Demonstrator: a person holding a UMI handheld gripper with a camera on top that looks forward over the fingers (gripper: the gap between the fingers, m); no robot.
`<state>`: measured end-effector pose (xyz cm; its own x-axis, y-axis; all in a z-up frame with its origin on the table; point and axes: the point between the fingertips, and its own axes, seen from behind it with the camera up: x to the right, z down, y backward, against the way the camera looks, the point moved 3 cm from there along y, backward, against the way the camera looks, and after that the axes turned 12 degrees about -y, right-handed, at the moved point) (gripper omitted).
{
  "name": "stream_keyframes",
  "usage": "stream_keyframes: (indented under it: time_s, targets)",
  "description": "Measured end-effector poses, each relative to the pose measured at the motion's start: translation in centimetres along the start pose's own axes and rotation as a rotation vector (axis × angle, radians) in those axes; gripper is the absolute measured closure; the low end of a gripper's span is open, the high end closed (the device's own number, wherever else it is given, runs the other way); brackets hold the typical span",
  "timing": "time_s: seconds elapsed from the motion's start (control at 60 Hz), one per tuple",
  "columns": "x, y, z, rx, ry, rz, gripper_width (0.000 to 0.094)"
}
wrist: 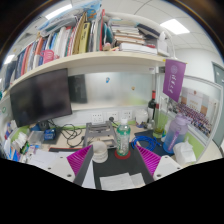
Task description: Pour water
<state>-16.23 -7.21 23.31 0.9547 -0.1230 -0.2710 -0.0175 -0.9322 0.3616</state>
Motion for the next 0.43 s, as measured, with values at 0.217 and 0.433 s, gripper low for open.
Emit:
stream_keyframes:
  time_s: [0.217,0.433]
  targets:
    - [-1.1,2.8,-0.8,0.011,-0.035,0.02,0.0082]
    - [-0.7,3.8,-0.6,0.015,-0.059,0.051,0.0081]
